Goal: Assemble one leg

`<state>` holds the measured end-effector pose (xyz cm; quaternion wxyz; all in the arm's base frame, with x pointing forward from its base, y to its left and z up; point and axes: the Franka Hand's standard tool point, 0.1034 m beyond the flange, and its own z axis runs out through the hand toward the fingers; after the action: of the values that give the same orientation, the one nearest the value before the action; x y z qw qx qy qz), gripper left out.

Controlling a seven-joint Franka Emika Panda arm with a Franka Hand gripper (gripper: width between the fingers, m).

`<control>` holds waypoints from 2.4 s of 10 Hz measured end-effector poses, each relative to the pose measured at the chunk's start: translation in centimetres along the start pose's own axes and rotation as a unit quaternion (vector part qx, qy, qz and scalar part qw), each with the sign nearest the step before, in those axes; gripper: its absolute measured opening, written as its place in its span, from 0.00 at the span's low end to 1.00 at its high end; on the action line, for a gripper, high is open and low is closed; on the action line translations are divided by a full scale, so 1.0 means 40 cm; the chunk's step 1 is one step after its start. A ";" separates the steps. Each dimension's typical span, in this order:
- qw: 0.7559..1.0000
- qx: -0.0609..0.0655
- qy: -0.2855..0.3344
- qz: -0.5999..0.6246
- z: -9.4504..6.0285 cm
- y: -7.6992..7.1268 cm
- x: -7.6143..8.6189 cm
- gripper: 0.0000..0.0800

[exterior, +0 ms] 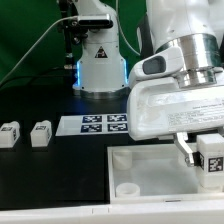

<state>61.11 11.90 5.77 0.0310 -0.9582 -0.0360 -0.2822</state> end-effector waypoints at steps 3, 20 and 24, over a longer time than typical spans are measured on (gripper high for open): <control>1.000 0.000 0.000 0.000 0.000 0.002 0.000 0.63; 0.976 0.038 -0.216 0.013 -0.100 -0.015 0.052 0.81; 0.947 0.038 -0.318 0.004 -0.066 -0.003 0.082 0.81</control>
Offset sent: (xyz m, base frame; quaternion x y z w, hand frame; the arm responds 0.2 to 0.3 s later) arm 0.0000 0.0000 0.0000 0.0000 0.0000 0.0000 1.0000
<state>62.43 11.97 9.78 0.0555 -0.9964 -0.0507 0.0384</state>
